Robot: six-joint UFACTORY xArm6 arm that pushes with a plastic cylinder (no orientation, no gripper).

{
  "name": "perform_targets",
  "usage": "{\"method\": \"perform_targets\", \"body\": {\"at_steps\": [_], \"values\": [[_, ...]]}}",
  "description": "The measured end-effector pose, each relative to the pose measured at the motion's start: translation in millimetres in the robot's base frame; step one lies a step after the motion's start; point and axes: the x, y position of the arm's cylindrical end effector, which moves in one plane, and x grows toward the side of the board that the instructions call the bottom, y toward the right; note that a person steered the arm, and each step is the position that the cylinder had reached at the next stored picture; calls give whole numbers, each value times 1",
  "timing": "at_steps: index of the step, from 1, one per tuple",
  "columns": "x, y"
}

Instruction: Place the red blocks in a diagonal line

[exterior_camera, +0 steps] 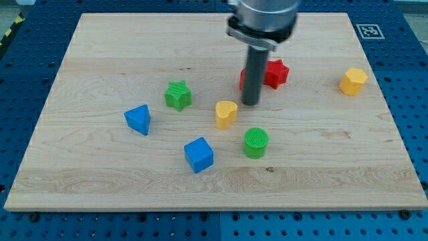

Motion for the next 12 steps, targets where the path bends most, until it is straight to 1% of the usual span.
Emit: {"method": "perform_targets", "body": {"at_steps": [1,2,4,5,6,8,9,10,11,12], "values": [[-9,-61],[-46,-85],[-65,-18],[-61,18],[-43,41],[17,73],[22,90],[20,121],[0,138],[-27,137]]}}
